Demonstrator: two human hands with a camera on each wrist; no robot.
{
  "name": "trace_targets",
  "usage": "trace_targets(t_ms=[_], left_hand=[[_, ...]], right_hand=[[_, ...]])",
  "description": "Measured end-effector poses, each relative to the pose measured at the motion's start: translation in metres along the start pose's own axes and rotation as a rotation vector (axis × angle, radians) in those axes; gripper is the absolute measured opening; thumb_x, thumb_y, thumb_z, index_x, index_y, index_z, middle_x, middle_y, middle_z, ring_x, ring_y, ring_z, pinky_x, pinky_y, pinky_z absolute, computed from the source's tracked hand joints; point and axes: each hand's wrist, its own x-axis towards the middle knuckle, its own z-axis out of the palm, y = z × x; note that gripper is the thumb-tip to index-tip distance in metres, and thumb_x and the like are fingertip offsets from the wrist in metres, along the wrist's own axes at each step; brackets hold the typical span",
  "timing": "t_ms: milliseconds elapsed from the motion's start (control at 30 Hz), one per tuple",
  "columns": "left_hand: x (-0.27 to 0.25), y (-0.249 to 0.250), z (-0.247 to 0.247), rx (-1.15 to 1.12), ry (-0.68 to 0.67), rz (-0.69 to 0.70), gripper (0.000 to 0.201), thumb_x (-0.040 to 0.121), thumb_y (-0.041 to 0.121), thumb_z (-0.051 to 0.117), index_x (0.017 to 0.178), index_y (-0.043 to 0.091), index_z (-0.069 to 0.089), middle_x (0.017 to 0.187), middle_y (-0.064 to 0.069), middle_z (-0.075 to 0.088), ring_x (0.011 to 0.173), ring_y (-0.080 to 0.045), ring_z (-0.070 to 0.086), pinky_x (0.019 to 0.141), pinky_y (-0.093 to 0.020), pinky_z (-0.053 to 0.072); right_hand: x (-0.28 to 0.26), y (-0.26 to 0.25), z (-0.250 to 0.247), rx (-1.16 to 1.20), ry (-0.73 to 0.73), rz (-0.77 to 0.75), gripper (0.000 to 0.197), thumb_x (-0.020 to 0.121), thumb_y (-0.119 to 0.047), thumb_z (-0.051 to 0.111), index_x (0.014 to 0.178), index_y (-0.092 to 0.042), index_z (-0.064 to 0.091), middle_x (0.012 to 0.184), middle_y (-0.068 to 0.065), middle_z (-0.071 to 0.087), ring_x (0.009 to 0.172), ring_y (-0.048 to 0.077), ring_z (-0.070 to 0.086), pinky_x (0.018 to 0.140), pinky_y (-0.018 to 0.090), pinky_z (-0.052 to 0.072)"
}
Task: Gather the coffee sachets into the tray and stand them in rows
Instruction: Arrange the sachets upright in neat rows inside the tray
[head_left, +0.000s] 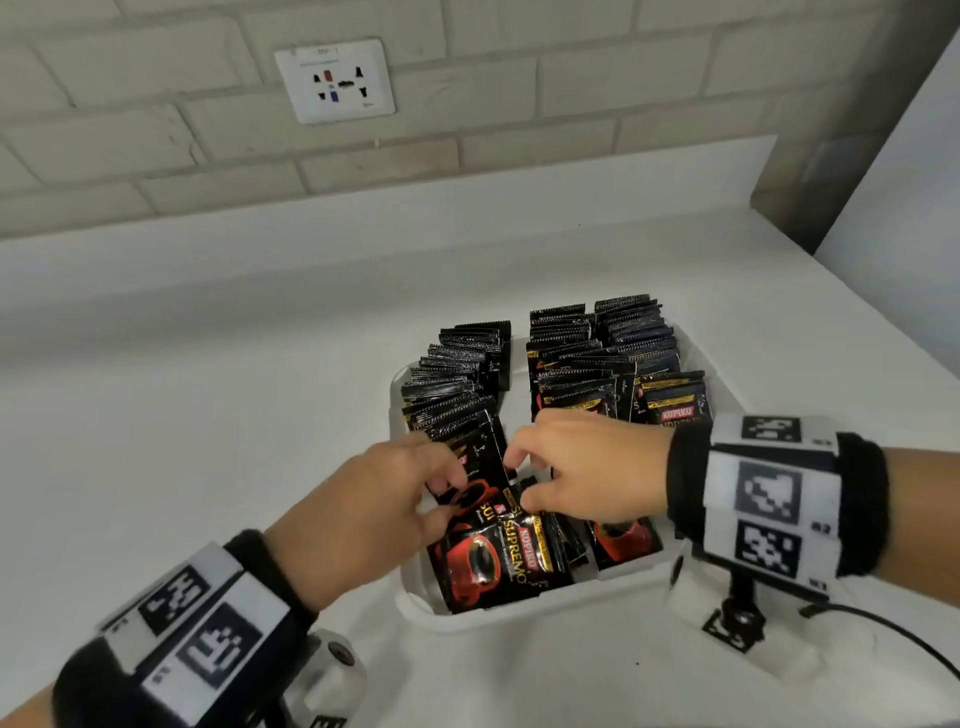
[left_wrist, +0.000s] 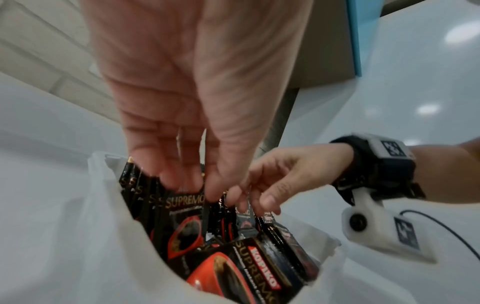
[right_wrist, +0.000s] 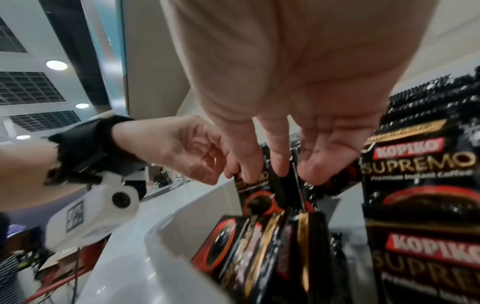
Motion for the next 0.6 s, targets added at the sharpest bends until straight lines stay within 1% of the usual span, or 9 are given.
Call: trace_targets(t_ms=[67,133,200,233,267,333,400,533,600], left_hand=[[0.006,0.001,-0.002,0.080,0.133,0.060,0.033,0.074,0.020,0.076,0.103,0.021,0.060,0.092,0.017,0.043,0.082,-0.006,0.045,0.072,-0.013,0.036],[0.014,0.002,-0.004,0.187,0.241,0.132,0.054,0.054,0.022,0.087,0.100,0.012,0.060,0.096,0.002,0.051,0.084,-0.016,0.043,0.070,-0.024,0.039],[0.022,0.007,-0.006,0.322,0.258,0.101,0.076,0.040,0.032,0.091,0.104,0.008,0.059,0.101,-0.011,0.056,0.082,-0.023,0.049,0.066,-0.032,0.045],[0.025,0.010,-0.006,0.369,0.216,0.062,0.088,0.040,0.038,0.090,0.114,0.008,0.055,0.112,-0.014,0.054,0.090,-0.029,0.052,0.071,-0.039,0.047],[0.028,0.012,-0.005,0.404,0.172,0.014,0.099,0.046,0.043,0.087,0.129,0.010,0.045,0.128,-0.014,0.043,0.107,-0.033,0.047,0.084,-0.043,0.044],[0.033,0.010,-0.002,0.468,0.073,-0.076,0.110,0.064,0.053,0.075,0.146,0.019,0.010,0.148,-0.003,0.011,0.131,-0.026,0.021,0.106,-0.036,0.026],[0.036,0.009,-0.002,0.536,0.013,-0.108,0.113,0.069,0.055,0.069,0.147,0.021,-0.005,0.151,0.001,-0.002,0.135,-0.022,0.012,0.110,-0.032,0.019],[0.041,0.001,0.002,0.569,-0.060,-0.120,0.113,0.074,0.055,0.066,0.147,0.018,-0.012,0.154,-0.001,-0.011,0.139,-0.025,0.007,0.112,-0.034,0.016],[0.042,-0.001,0.004,0.611,-0.105,-0.100,0.109,0.079,0.055,0.061,0.146,0.016,-0.016,0.155,-0.004,-0.016,0.141,-0.027,0.001,0.114,-0.036,0.011]], right_hand=[[0.005,0.002,-0.002,-0.005,-0.007,0.009,0.055,0.092,-0.035,0.053,0.140,-0.017,0.033,0.131,0.004,0.048,0.118,0.018,0.046,0.095,0.028,0.039],[0.011,0.002,0.003,-0.005,-0.066,0.030,0.070,0.088,-0.036,0.058,0.144,-0.016,0.022,0.137,0.006,0.046,0.120,0.019,0.047,0.094,0.028,0.040],[0.017,0.001,0.013,-0.017,-0.127,0.051,0.082,0.085,-0.036,0.062,0.146,-0.014,0.012,0.136,0.009,0.046,0.114,0.020,0.051,0.089,0.029,0.046],[0.021,0.001,0.017,-0.018,-0.146,0.056,0.085,0.085,-0.036,0.063,0.146,-0.012,0.009,0.132,0.010,0.049,0.105,0.019,0.053,0.080,0.028,0.048],[0.023,0.000,0.020,-0.013,-0.160,0.060,0.087,0.085,-0.035,0.064,0.146,-0.010,0.006,0.127,0.012,0.052,0.095,0.017,0.052,0.069,0.025,0.047],[0.026,-0.003,0.024,0.006,-0.179,0.077,0.087,0.085,-0.034,0.064,0.144,-0.009,0.006,0.119,0.013,0.055,0.085,0.017,0.049,0.060,0.022,0.043],[0.027,-0.003,0.027,0.038,-0.180,0.106,0.081,0.084,-0.033,0.065,0.141,-0.010,0.013,0.112,0.013,0.055,0.084,0.018,0.049,0.064,0.026,0.045],[0.026,-0.002,0.028,0.099,-0.140,0.113,0.069,0.081,-0.031,0.069,0.130,-0.013,0.024,0.107,0.008,0.045,0.084,0.016,0.042,0.063,0.028,0.040],[0.027,-0.002,0.027,0.119,-0.122,0.105,0.071,0.080,-0.030,0.070,0.131,-0.014,0.023,0.096,0.001,0.039,0.073,0.012,0.041,0.056,0.023,0.037]])
